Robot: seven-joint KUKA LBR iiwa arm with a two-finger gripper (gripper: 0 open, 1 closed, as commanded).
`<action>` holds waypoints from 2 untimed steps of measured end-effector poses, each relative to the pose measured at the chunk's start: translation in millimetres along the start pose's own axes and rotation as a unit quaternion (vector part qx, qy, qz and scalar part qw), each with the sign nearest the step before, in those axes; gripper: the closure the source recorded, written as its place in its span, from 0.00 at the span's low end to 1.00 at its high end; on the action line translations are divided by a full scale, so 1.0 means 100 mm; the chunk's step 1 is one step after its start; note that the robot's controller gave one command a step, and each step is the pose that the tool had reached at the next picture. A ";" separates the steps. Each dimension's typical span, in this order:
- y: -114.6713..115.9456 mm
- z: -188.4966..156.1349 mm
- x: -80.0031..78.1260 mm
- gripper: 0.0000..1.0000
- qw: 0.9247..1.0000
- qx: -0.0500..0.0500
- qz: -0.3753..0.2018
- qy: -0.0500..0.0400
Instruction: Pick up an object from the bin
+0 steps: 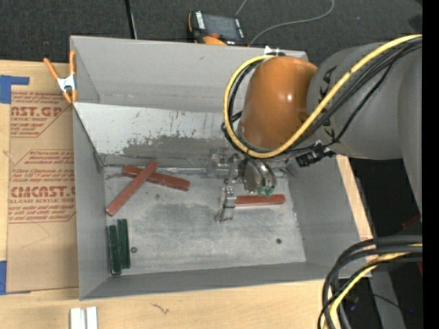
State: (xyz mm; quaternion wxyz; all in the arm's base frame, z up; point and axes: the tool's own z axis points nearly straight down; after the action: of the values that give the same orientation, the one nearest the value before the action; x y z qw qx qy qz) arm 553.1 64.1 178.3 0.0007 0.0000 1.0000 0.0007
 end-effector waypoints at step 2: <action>1.29 0.98 -0.31 0.00 0.977 -0.001 -0.213 -0.002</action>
Offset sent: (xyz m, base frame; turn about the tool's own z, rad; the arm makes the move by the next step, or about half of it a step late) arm 0.0349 0.0714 -0.0248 -0.0838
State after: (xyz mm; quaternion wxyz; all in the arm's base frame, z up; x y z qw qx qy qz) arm 584.1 193.7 80.3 0.0027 -0.2131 0.9770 0.0012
